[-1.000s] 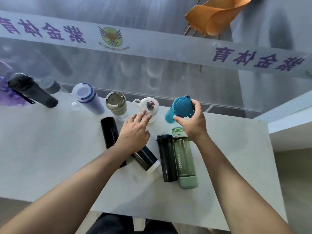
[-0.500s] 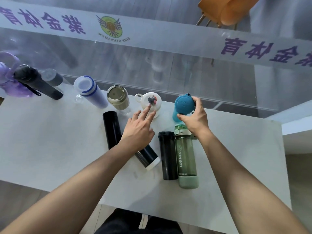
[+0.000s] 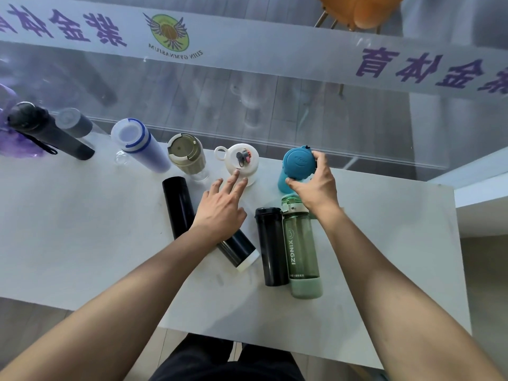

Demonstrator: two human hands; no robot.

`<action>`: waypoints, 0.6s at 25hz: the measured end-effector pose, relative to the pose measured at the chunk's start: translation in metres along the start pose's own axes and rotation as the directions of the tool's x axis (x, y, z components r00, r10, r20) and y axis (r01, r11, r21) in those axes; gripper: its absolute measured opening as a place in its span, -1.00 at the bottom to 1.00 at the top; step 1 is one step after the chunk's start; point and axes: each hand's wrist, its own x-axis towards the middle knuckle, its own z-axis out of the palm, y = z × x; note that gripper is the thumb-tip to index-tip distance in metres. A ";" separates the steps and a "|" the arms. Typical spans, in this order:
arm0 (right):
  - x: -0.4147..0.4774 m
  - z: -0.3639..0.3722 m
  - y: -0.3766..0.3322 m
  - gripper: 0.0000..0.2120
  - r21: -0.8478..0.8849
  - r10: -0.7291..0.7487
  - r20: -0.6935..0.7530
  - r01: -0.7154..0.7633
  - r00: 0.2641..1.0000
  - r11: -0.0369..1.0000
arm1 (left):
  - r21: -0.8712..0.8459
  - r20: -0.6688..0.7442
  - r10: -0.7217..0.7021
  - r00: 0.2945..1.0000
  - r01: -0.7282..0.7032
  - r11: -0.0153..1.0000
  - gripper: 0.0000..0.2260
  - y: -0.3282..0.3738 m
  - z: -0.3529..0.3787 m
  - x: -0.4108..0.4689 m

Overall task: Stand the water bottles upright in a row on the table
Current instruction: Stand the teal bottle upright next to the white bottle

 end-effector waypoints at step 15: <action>-0.129 0.091 -0.017 -0.45 -0.187 -0.144 0.311 0.209 0.939 0.960 | -0.031 0.066 -0.248 0.967 0.250 0.968 -0.42 -0.080 0.075 -0.107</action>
